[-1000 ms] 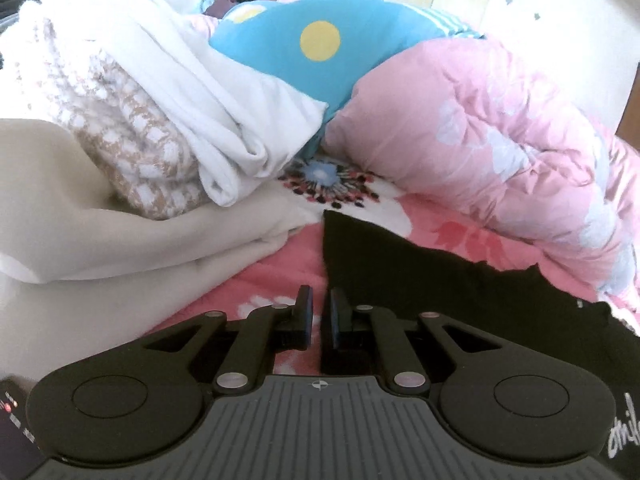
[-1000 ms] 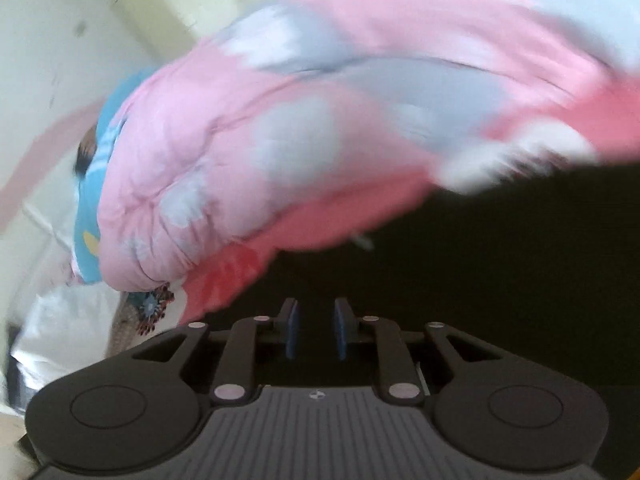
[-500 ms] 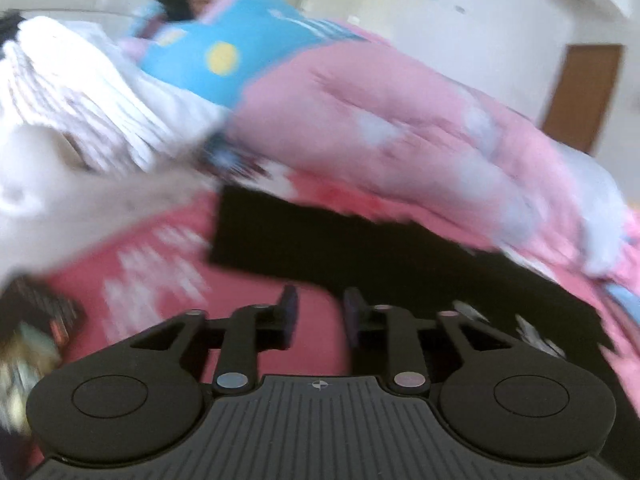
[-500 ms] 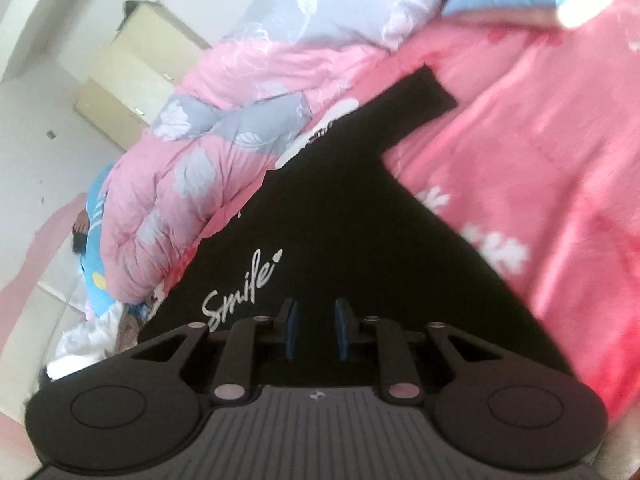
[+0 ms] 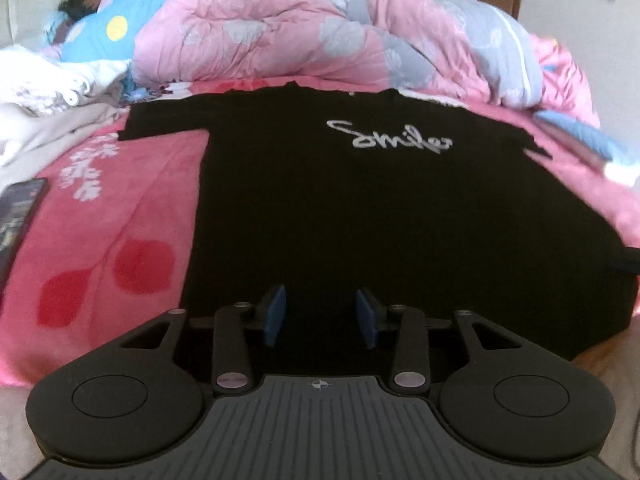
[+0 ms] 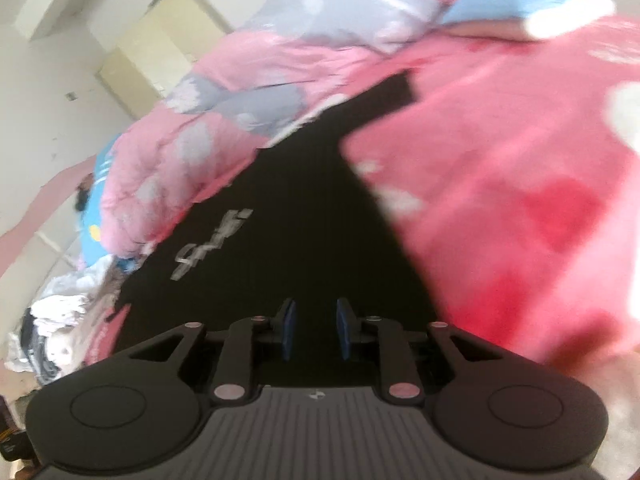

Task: Fold clothes
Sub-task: 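Open both grippers and lay the shirt flat, 'Smile' print facing up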

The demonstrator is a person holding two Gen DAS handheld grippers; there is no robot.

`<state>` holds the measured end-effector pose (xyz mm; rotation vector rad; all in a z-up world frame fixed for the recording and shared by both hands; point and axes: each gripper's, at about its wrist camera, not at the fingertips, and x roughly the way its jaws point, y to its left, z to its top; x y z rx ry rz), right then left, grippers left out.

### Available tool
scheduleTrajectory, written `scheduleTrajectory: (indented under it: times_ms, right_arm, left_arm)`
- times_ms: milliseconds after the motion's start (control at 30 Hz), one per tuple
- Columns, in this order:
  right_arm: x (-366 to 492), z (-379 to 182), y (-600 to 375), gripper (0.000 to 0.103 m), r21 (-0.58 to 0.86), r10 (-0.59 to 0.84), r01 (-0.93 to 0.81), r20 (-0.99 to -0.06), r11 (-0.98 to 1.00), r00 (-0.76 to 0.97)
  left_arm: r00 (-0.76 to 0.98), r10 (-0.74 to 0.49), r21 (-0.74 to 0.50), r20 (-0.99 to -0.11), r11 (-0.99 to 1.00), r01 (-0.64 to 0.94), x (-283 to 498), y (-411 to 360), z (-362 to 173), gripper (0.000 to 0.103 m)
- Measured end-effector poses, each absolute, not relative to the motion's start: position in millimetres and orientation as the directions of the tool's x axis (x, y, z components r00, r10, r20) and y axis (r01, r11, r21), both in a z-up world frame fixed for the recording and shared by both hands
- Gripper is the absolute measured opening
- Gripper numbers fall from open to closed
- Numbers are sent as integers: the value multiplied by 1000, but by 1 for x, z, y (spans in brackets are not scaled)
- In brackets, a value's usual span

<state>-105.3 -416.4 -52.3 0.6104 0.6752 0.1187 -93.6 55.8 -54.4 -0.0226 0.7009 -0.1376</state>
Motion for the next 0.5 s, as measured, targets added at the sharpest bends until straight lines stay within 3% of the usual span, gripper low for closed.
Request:
scheduleTrajectory:
  times_ms: [167,300,500]
  right_arm:
    - [-151,-58,-450,24,546,214,172,-571,820,793]
    - [-165,-49,-448,24,597,237,126,-491,792,838]
    - [-122,-68,-425,24,760,464,-6,-391,650,795]
  left_arm:
    - [736,-88,-62,-672,996,63,-112,62,-51,39]
    - [733,-102,-56,-672,995,88,-117,52,-50,40]
    - [752,-136,-57,-645,990,130,-124,32,-45,40]
